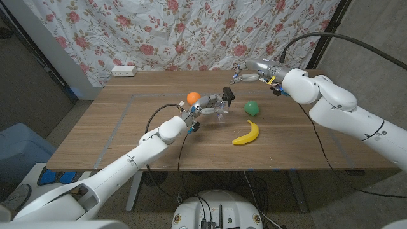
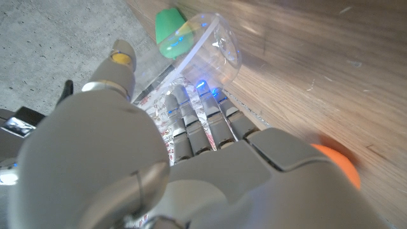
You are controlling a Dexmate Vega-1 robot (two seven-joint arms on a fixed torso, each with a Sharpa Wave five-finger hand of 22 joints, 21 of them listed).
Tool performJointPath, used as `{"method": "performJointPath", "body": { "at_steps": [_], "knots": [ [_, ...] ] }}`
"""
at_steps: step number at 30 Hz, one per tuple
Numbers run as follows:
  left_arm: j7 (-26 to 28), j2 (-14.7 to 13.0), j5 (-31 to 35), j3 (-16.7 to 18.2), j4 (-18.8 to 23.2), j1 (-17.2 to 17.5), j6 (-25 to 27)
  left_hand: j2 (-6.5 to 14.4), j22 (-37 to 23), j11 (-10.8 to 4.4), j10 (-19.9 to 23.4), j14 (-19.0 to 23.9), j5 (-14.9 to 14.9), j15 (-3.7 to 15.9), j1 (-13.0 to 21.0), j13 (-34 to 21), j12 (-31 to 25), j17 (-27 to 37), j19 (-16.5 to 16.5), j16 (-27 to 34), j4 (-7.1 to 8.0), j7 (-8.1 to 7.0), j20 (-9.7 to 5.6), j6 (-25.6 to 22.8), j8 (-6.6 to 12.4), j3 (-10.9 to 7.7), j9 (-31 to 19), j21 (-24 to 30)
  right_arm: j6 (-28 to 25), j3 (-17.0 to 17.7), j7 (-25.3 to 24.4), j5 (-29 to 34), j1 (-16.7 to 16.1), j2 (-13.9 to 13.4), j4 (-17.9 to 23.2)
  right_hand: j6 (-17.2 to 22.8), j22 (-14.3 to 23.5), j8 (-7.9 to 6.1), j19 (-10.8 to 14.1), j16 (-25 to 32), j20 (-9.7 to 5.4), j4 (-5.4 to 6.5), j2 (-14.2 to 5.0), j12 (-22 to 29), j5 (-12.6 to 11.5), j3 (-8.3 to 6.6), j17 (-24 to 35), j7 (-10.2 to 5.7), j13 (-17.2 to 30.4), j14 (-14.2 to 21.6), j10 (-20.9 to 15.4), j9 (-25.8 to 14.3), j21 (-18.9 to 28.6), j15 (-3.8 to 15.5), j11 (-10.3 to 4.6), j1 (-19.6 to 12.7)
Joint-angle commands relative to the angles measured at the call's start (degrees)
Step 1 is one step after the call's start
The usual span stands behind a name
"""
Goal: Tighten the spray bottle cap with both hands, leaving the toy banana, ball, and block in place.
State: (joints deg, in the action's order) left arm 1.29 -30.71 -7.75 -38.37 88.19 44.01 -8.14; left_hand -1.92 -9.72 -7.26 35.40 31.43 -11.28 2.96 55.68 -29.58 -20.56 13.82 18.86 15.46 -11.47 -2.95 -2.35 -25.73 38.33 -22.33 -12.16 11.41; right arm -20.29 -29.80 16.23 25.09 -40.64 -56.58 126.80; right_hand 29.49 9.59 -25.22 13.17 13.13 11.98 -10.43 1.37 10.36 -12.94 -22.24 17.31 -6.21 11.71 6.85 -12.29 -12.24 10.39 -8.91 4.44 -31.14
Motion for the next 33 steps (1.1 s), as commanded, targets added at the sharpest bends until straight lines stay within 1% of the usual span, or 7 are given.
{"method": "performJointPath", "body": {
  "at_steps": [1,5,8,11,17,27,33],
  "knots": [
    [-2.2,-1.0,-0.7,0.0,0.4,-0.4,-0.2,8.8,-0.2,-0.84,1.3,0.5,-0.3,6.41,-3.3,-0.3,-0.2,0.2,0.7,-0.1,1.87,0.84,-3.06,-4.8,5.57,-1.72,-0.1,0.0,7.2,2.3,0.1,-2.0,-0.3,-3.1,-1.2,-1.0,0.1,0.54,0.2,-0.4,0.12,-0.01,0.54,0.2,0.0,-0.81,0.0,-1.5,0.1,-1.0,1.2,0.0,0.2,-0.04,-0.12,-2.1],
    [-3.0,-1.5,-0.8,0.1,0.8,-0.6,0.0,8.8,-0.2,-0.78,1.4,0.5,-0.3,6.36,-3.4,-0.3,-0.2,0.2,0.7,-0.1,1.92,0.83,-3.01,-4.7,5.59,-1.72,0.0,0.0,8.9,2.5,1.4,-2.2,0.2,-3.7,-2.0,-2.0,0.1,1.13,-0.2,-0.7,0.16,0.03,0.99,0.2,0.3,-1.16,-0.1,-3.7,0.1,-2.0,2.5,0.1,0.1,0.12,-0.88,-3.5],
    [-3.7,-1.9,-0.9,0.1,1.1,-0.8,0.2,8.8,-0.2,-0.81,1.3,0.5,-0.3,6.41,-3.5,-0.4,-0.1,0.2,0.7,-0.1,1.89,0.91,-3.01,-4.8,5.62,-1.72,0.0,0.0,11.3,3.0,1.2,-2.8,0.3,-3.9,-3.1,-2.6,0.1,1.54,-0.5,-0.9,0.16,0.14,1.16,-0.1,0.5,-1.48,-0.2,-5.13,0.1,-2.8,4.6,0.2,0.1,0.04,-0.88,-4.7],
    [-4.6,-2.3,-0.9,0.0,1.2,-1.3,0.4,8.8,-0.2,-0.85,1.4,0.6,-0.3,6.45,-3.6,-0.4,-0.1,0.1,0.7,-0.1,1.88,0.75,-3.02,-4.8,5.66,-1.75,0.0,0.0,16.2,3.5,0.6,-3.9,0.5,-4.5,-5.3,-3.0,0.1,1.82,0.2,-0.9,-0.17,0.23,1.09,-0.2,0.7,-1.8,-0.3,-5.47,0.1,-3.3,6.4,0.2,0.4,0.61,-2.08,-5.7],
    [-6.1,-2.4,-1.3,0.0,0.6,-2.2,0.0,8.7,-0.2,-0.84,1.4,0.5,-0.3,6.42,-3.7,-0.4,0.0,0.1,0.8,-0.2,1.87,0.79,-3.0,-4.8,5.7,-1.77,0.0,0.0,23.4,4.2,0.9,-5.7,1.2,-4.8,-8.9,-6.0,0.1,3.27,0.4,-1.3,0.1,0.31,1.39,-0.3,1.2,-2.18,-0.4,-6.11,0.1,-5.2,9.9,0.3,0.3,0.14,-2.21,-7.5],
    [-8.7,-2.0,-1.8,-0.5,-1.6,-4.1,-0.8,8.7,-0.2,-0.84,1.5,0.6,-0.3,6.44,-4.0,-0.5,0.1,0.1,0.7,-0.3,1.92,0.81,-3.04,-4.9,5.79,-1.81,0.0,-0.1,33.4,4.0,1.4,-5.0,3.8,-4.0,-14.8,-8.1,0.0,4.27,-0.1,-1.5,0.15,0.25,1.85,-0.1,1.6,-2.3,-0.5,-6.32,0.1,-6.3,11.2,0.3,0.2,0.45,-2.44,-8.7],
    [-10.4,-1.7,-1.9,-1.0,-3.1,-5.3,-1.5,8.8,-0.2,-0.76,1.5,0.5,-0.3,6.36,-4.2,-0.5,0.2,0.0,0.7,-0.4,2.0,1.0,-3.01,-5.2,5.91,-1.92,0.1,-0.1,36.9,3.9,3.0,-4.6,5.4,-3.6,-17.2,-9.2,0.1,4.78,-0.6,-1.5,0.22,0.22,2.17,0.0,1.9,-2.38,-0.5,-6.36,0.2,-6.9,12.2,0.3,0.0,0.67,-2.72,-9.4]
  ]
}}
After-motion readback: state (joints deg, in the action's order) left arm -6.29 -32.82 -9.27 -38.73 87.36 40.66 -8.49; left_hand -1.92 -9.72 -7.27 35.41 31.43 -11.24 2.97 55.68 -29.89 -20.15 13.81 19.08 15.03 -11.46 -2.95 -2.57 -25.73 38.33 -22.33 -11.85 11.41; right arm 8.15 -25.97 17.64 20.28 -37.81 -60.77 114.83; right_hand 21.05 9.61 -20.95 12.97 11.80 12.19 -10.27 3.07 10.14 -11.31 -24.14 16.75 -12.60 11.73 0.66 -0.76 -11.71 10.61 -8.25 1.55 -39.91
